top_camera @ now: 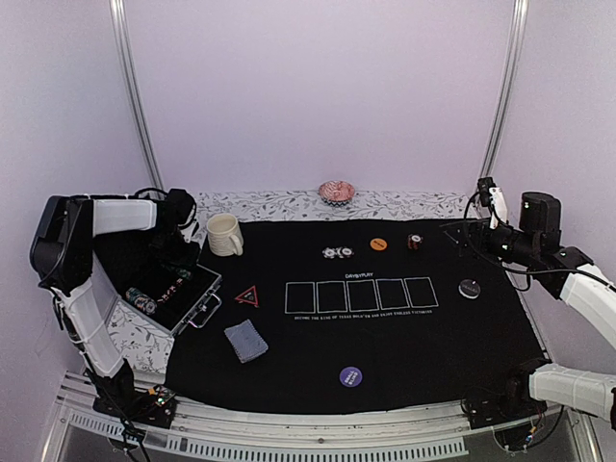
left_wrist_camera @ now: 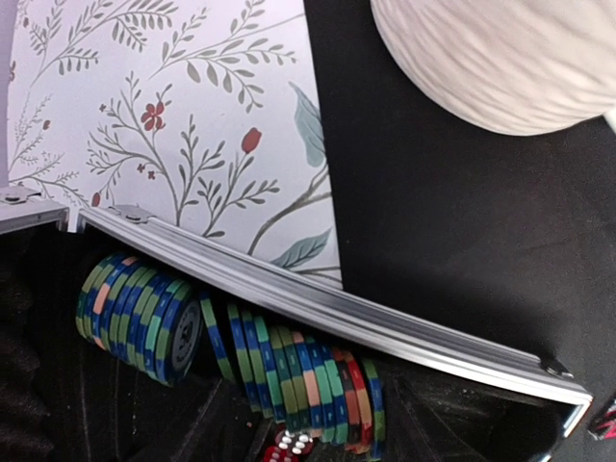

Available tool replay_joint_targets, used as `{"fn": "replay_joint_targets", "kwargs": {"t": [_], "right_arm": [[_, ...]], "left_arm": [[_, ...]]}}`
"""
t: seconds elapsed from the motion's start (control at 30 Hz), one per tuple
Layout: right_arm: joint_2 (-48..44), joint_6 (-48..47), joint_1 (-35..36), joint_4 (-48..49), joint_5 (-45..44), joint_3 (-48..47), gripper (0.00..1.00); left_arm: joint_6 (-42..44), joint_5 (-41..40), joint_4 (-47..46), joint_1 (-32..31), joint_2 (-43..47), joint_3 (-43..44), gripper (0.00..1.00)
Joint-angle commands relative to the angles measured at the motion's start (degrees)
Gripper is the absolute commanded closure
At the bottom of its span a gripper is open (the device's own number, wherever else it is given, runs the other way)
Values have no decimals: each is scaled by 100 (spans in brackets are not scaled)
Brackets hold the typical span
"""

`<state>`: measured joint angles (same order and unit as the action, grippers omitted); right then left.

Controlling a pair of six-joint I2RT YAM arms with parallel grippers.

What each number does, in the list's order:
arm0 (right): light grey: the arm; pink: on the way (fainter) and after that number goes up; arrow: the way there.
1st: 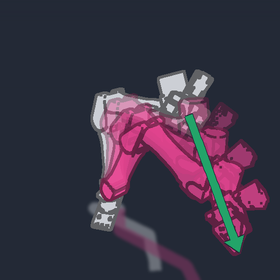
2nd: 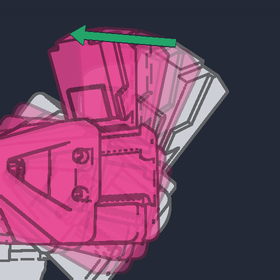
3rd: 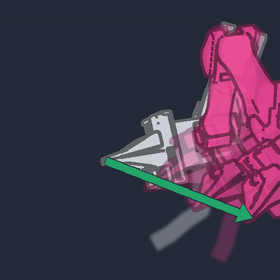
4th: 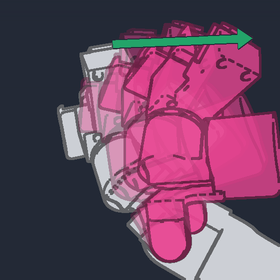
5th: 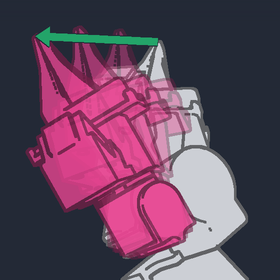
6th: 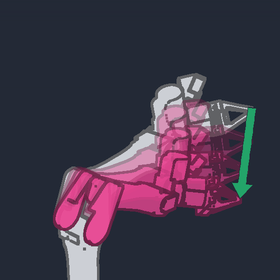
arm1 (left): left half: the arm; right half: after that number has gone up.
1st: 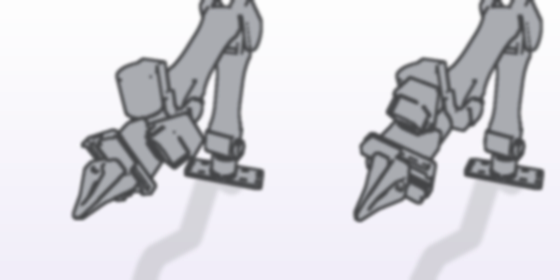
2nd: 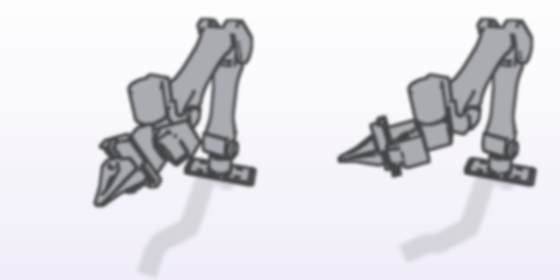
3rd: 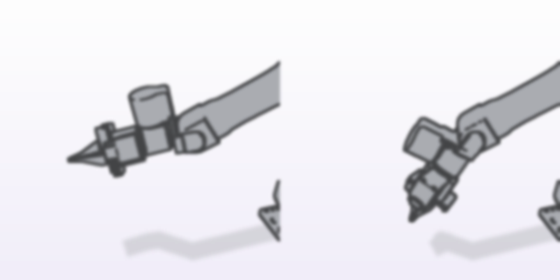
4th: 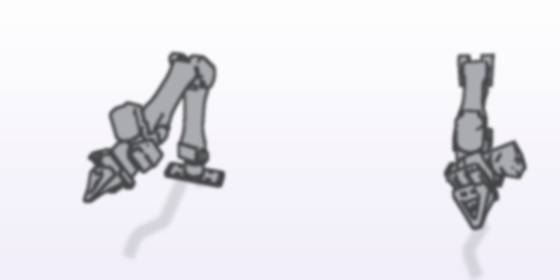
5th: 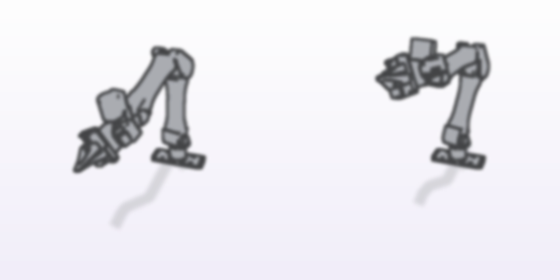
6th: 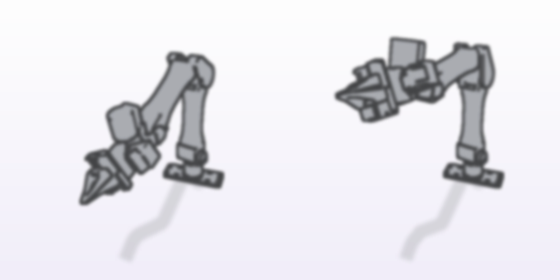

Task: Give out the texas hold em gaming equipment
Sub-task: Pick up the pile of poker chips from the center of the board.

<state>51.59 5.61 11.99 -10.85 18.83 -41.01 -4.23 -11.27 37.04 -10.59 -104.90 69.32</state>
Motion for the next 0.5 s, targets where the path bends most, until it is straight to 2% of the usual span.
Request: {"fn": "replay_joint_targets", "kwargs": {"t": [0.0, 0.47], "right_arm": [[31, 37, -12, -22, 94, 3, 1], [45, 15, -10, -44, 112, -22, 1]], "left_arm": [[130, -245, 86, 91, 111, 134, 46], [154, -90, 96, 122, 116, 156, 44]]}}
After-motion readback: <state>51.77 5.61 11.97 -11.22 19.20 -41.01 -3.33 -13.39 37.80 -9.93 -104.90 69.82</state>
